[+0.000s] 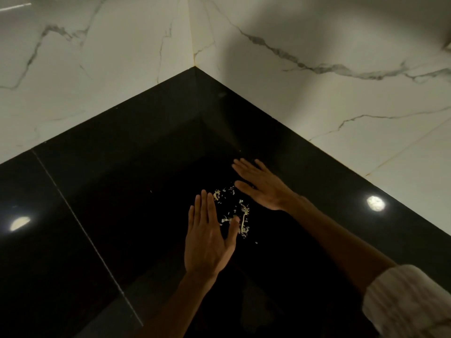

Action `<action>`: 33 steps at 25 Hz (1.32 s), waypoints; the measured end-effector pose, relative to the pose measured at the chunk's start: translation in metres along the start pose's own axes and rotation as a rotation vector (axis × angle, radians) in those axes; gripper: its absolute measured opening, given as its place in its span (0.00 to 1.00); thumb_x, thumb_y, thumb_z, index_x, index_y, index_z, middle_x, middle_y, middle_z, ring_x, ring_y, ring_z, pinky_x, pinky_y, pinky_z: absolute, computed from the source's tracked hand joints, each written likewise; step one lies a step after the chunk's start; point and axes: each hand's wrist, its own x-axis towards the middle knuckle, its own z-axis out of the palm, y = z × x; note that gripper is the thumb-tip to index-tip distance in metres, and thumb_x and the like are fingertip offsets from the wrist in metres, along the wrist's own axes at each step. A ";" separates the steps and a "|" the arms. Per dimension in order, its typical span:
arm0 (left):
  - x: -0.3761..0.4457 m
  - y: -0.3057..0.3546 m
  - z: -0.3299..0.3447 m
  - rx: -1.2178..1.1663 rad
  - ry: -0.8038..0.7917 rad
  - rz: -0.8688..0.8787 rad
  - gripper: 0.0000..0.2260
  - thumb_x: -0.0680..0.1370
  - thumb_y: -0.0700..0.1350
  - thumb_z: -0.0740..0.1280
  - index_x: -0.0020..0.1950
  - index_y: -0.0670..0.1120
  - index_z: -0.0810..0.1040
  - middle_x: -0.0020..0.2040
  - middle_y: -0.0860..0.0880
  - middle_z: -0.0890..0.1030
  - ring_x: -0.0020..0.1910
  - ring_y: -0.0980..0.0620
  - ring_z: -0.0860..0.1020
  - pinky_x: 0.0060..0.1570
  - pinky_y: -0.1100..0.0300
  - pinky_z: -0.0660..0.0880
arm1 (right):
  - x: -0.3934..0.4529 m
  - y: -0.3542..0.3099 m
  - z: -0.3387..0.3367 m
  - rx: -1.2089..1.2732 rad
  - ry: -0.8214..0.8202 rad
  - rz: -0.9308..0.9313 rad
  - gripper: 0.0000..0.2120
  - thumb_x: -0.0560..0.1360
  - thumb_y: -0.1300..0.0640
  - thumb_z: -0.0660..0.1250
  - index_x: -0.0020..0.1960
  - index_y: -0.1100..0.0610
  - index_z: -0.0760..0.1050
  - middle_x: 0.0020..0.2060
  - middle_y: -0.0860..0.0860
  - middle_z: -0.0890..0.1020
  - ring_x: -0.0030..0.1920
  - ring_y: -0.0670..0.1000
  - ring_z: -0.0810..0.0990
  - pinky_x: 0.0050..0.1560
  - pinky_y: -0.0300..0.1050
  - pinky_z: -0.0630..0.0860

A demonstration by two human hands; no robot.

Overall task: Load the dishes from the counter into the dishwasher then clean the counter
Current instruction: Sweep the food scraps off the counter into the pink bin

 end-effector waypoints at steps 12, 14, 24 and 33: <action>0.002 -0.005 0.005 -0.068 -0.028 -0.011 0.32 0.80 0.63 0.36 0.79 0.46 0.43 0.80 0.48 0.45 0.78 0.56 0.40 0.74 0.60 0.37 | -0.024 -0.053 0.020 0.177 -0.066 -0.068 0.23 0.85 0.50 0.46 0.78 0.53 0.57 0.78 0.47 0.56 0.76 0.40 0.46 0.75 0.37 0.39; 0.001 -0.006 0.005 -0.094 -0.022 -0.012 0.34 0.79 0.63 0.34 0.80 0.46 0.44 0.80 0.48 0.47 0.78 0.57 0.42 0.75 0.60 0.39 | -0.045 -0.060 0.017 0.378 -0.064 0.029 0.22 0.84 0.47 0.48 0.77 0.49 0.60 0.77 0.46 0.59 0.76 0.41 0.51 0.76 0.41 0.47; 0.038 -0.018 -0.007 -0.001 -0.249 0.375 0.27 0.83 0.59 0.44 0.79 0.48 0.48 0.80 0.51 0.48 0.77 0.57 0.43 0.73 0.62 0.37 | -0.167 -0.107 0.072 -0.126 0.100 0.735 0.43 0.74 0.27 0.32 0.77 0.55 0.32 0.75 0.51 0.32 0.76 0.51 0.29 0.75 0.52 0.32; -0.047 -0.026 -0.018 -0.580 0.007 0.029 0.25 0.83 0.59 0.46 0.79 0.53 0.53 0.78 0.58 0.52 0.77 0.61 0.47 0.75 0.60 0.46 | -0.134 -0.093 0.049 0.301 0.328 0.530 0.34 0.80 0.35 0.42 0.80 0.53 0.44 0.79 0.48 0.45 0.77 0.44 0.39 0.77 0.46 0.41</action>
